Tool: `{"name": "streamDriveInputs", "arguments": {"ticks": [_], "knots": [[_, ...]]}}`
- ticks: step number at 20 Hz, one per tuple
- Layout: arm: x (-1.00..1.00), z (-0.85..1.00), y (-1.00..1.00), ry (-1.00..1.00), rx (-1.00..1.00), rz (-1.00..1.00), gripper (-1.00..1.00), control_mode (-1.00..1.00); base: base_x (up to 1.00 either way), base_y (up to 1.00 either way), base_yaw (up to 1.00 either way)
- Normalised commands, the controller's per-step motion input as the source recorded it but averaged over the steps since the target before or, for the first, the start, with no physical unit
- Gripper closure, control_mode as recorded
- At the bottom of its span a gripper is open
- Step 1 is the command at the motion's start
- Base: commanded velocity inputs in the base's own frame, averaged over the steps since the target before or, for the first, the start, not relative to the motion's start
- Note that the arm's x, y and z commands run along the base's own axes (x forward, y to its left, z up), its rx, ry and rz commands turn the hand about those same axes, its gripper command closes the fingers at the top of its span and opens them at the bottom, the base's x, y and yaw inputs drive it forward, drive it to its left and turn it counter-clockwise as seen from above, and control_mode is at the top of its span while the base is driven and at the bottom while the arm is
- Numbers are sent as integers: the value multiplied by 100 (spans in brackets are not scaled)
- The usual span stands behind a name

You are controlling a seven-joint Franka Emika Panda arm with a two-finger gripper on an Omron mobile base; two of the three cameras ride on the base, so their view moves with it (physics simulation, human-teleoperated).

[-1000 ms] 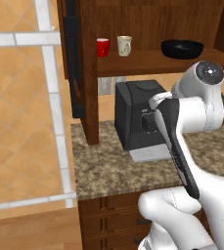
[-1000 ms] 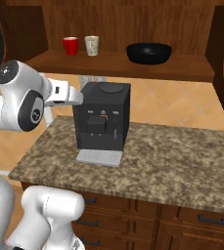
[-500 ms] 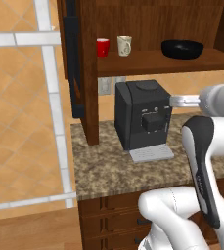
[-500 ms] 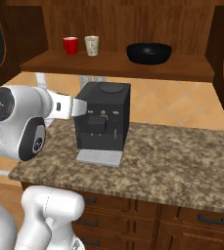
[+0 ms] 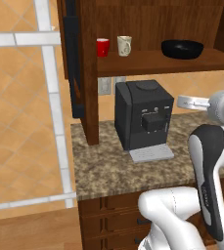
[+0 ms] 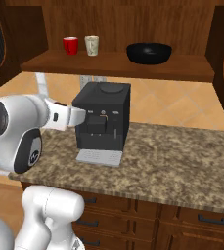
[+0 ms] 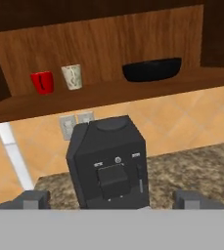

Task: Gather all objects into one cabinet and sort the glasses and bowls to opposite sides.

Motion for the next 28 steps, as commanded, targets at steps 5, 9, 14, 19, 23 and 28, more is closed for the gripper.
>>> {"name": "streamDriveInputs", "arguments": {"ticks": [5, 9, 14, 19, 23, 28], "knots": [[0, 0, 0, 0, 0, 0, -100, 100, 0, 0, -41], [0, 0, 0, 0, 0, 0, -100, 100, 0, 0, -58], [0, 0, 0, 0, 0, 0, -100, 100, -12, 0, -60], [0, 0, 0, 0, 0, 0, -100, 100, -24, 0, -62], [0, 0, 0, 0, 0, 0, -100, 100, -34, 0, -66], [0, 0, 0, 0, 0, 0, -100, 100, -18, -23, -68]]}}
